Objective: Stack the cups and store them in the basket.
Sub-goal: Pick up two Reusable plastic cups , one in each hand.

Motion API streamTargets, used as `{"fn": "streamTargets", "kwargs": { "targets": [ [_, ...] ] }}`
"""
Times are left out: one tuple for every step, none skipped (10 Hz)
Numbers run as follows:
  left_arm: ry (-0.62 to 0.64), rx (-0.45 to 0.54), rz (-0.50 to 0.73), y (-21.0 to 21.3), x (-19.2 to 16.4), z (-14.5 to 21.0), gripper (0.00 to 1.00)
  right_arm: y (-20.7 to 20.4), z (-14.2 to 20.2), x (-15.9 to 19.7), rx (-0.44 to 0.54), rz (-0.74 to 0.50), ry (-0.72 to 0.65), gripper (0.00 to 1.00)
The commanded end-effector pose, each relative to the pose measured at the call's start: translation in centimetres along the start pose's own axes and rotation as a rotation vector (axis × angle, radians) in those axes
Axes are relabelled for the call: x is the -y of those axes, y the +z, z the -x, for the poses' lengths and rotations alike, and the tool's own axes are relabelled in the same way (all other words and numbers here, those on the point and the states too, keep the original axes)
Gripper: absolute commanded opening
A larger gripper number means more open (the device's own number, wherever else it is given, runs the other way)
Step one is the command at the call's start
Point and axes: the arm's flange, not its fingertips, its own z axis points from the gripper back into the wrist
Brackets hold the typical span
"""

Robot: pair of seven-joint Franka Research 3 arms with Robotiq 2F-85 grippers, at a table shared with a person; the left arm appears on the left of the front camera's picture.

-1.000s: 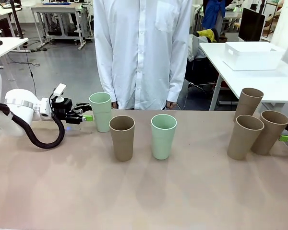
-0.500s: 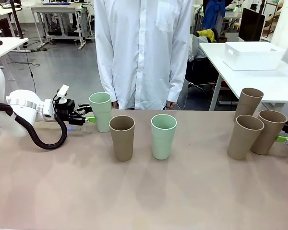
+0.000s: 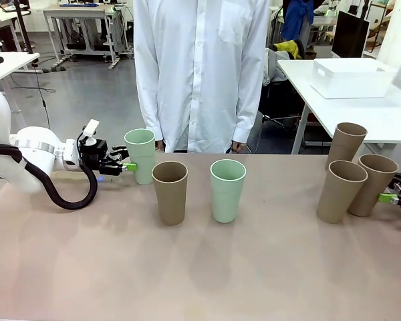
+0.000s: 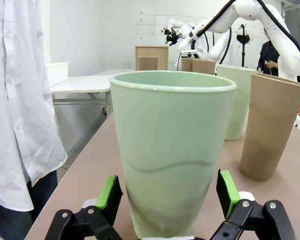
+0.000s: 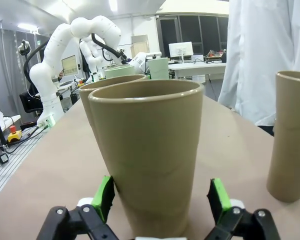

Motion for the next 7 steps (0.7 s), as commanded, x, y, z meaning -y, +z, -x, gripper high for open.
{"fn": "streamTargets", "kwargs": {
  "targets": [
    [-0.006,0.017,-0.028,-1.0,0.5,-0.2,1.0,-1.6,0.0,-0.4,-0.039,-0.017,-0.03,1.0],
    [0.001,0.019,-0.028,-1.2,0.5,-0.1,1.0,-2.1,0.1,-0.5,-0.04,-0.023,-0.032,1.0],
    [0.005,0.02,-0.028,-1.4,0.6,0.0,1.0,-2.5,0.2,-0.7,-0.037,-0.024,-0.034,1.0],
    [0.009,0.021,-0.029,-1.6,0.5,0.1,1.0,-2.8,0.1,-0.8,-0.035,-0.03,-0.036,1.0],
    [0.01,0.024,-0.029,-2.0,0.4,0.1,1.0,-3.2,-0.1,-1.0,-0.035,-0.03,-0.033,1.0],
    [0.014,0.023,-0.026,-2.2,0.4,0.2,1.0,-3.3,-0.1,-1.0,-0.036,-0.034,-0.035,1.0],
    [0.016,0.023,-0.025,-2.5,0.5,0.2,1.0,-3.5,-0.3,-1.1,-0.036,-0.035,-0.037,1.0]
  ]
}}
